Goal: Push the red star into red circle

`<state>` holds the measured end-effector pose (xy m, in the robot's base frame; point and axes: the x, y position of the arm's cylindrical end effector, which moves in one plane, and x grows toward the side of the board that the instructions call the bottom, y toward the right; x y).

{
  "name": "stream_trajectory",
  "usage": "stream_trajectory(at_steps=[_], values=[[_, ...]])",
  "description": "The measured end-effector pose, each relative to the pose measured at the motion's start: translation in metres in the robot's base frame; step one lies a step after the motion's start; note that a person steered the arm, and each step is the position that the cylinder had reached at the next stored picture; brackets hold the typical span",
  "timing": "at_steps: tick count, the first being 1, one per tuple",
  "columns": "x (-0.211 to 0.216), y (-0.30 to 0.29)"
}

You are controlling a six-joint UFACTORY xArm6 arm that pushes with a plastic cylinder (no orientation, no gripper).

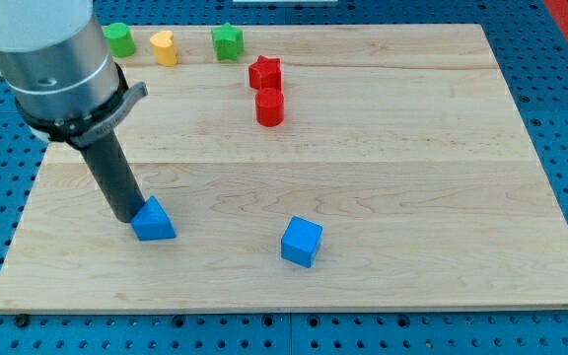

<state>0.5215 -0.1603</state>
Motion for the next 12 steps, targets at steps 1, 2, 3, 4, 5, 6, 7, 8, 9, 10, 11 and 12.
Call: stream_trajectory(at_steps=[1,2,3,4,5,6,7,8,9,10,11,12], values=[[0.005,0.025],[0.012,0.062],[0.022,0.089],[0.029,0.097],[0.027,0.082],[0.027,0.069],[0.027,0.063],[0.027,0.06],[0.027,0.056],[0.017,0.039],[-0.02,0.061],[-0.044,0.031]])
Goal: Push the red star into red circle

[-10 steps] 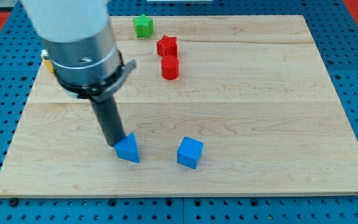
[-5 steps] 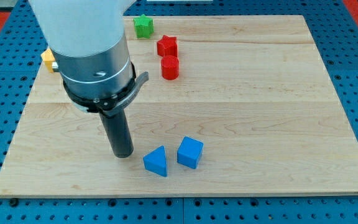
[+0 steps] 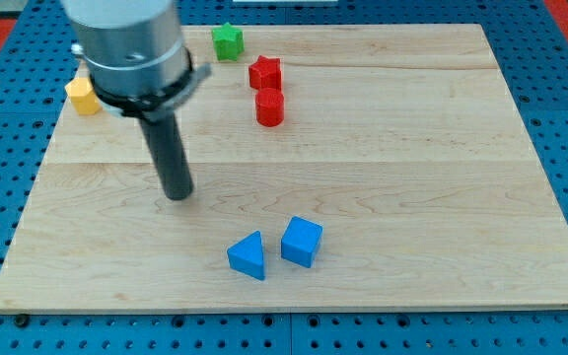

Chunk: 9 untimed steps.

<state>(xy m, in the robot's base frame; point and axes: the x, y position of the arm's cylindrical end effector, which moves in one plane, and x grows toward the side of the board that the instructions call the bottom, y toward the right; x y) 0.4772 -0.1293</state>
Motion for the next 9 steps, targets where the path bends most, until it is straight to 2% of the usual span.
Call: stream_trajectory(at_steps=[1,2,3,4,5,6,7,9], values=[[-0.038,0.06],[-0.072,0.182],[-0.152,0.217],[-0.193,0.19],[-0.211,0.135],[-0.22,0.126],[-0.206,0.088],[-0.146,0.098]])
